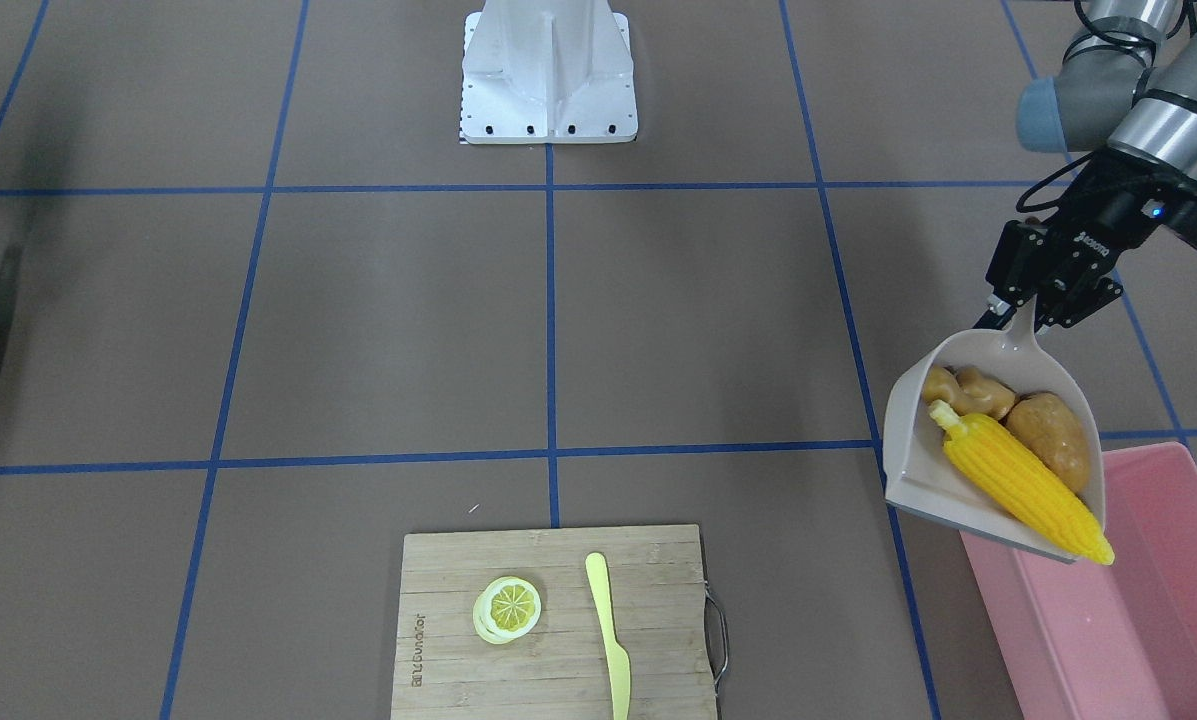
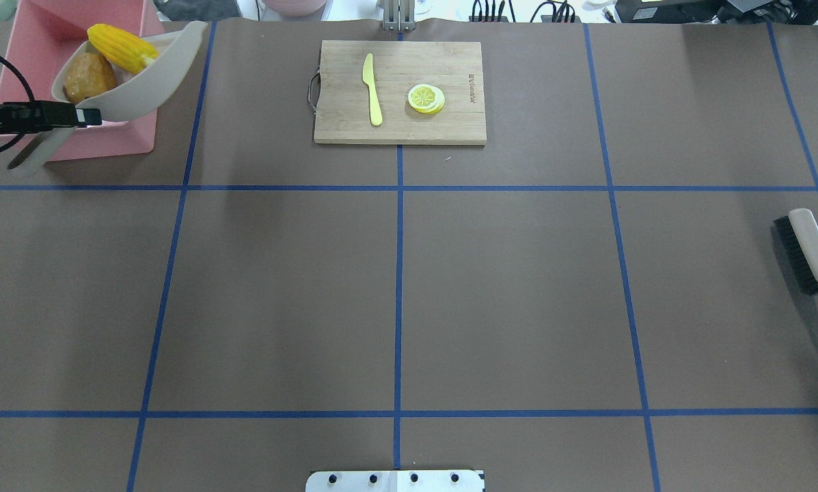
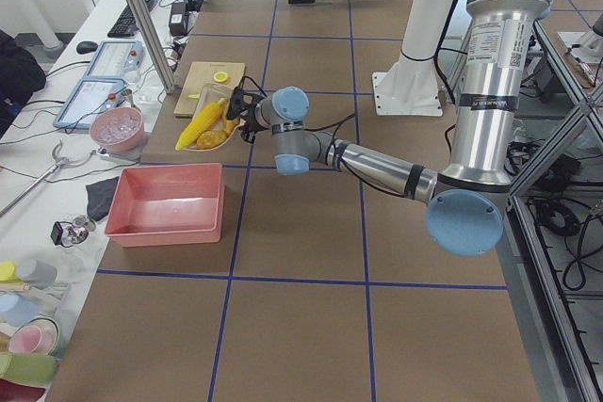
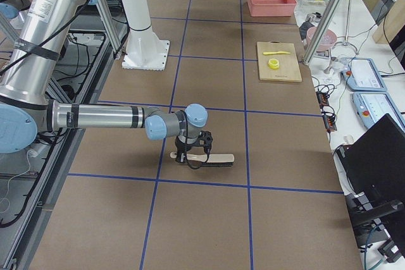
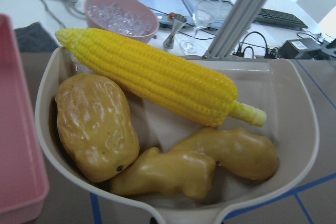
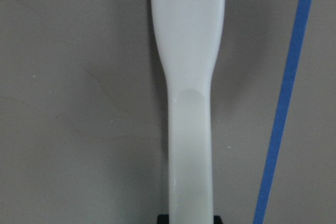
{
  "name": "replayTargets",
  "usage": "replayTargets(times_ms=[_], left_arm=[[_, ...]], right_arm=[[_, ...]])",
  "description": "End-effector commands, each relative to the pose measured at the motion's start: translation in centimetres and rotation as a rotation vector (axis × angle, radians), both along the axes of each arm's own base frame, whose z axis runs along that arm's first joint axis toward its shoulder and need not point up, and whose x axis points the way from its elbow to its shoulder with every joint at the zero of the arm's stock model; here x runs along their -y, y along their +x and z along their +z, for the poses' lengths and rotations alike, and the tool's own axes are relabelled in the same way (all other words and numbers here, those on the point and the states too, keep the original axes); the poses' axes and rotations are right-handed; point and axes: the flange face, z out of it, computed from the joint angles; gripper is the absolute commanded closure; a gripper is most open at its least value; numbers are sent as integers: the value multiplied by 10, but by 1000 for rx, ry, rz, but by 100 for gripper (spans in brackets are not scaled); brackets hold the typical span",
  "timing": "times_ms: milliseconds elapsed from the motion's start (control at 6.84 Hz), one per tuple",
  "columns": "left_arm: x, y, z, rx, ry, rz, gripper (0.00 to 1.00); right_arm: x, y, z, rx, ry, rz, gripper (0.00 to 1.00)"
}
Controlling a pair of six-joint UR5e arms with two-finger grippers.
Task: Sweep and dump trash into bin
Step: 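Tilt the dustpan with the left gripper to dump items into the bin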
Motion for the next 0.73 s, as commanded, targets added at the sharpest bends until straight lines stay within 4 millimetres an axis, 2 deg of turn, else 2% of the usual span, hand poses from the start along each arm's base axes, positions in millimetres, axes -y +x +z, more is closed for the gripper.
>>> replayTargets(times_ms=[0, 146, 292, 439, 585], left_arm=[[-2, -39, 10, -124, -224, 35, 100], [-4, -63, 9, -188, -320, 53, 100], [4, -91, 19, -207, -373, 49, 100], [18, -111, 38, -222, -430, 86, 100], [28, -125, 45, -227, -446, 72, 100]], right_arm=[[0, 0, 0, -2, -4, 4, 100], [1, 0, -1, -1, -3, 6, 100], [0, 0, 1, -3, -6, 5, 74], [0, 0, 2, 1, -10, 5, 69], [0, 0, 2, 2, -10, 3, 59]])
